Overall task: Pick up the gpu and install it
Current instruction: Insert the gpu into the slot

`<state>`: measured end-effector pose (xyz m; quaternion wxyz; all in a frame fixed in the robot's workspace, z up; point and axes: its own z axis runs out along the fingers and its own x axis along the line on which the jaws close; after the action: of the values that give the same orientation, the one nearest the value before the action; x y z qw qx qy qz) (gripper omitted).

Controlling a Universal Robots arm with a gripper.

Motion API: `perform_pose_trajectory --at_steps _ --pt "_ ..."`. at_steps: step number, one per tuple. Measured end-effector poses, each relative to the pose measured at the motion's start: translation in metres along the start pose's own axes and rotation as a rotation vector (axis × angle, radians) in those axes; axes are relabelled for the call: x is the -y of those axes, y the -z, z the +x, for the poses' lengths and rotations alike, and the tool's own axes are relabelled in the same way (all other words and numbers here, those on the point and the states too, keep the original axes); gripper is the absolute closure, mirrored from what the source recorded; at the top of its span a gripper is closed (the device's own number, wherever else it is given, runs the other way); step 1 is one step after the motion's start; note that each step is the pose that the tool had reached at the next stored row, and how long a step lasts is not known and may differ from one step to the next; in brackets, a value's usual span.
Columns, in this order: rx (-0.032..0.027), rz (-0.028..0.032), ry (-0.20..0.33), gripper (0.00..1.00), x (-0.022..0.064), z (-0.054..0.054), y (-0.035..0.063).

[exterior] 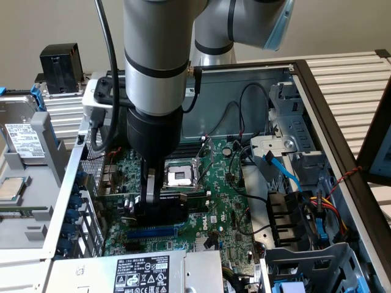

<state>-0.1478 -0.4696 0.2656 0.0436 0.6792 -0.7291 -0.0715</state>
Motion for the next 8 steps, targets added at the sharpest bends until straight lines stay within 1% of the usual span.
perform_pose_trajectory --at_steps 8 --pt "0.0002 0.0001 0.000 0.73 0.0004 0.0001 -0.0022"
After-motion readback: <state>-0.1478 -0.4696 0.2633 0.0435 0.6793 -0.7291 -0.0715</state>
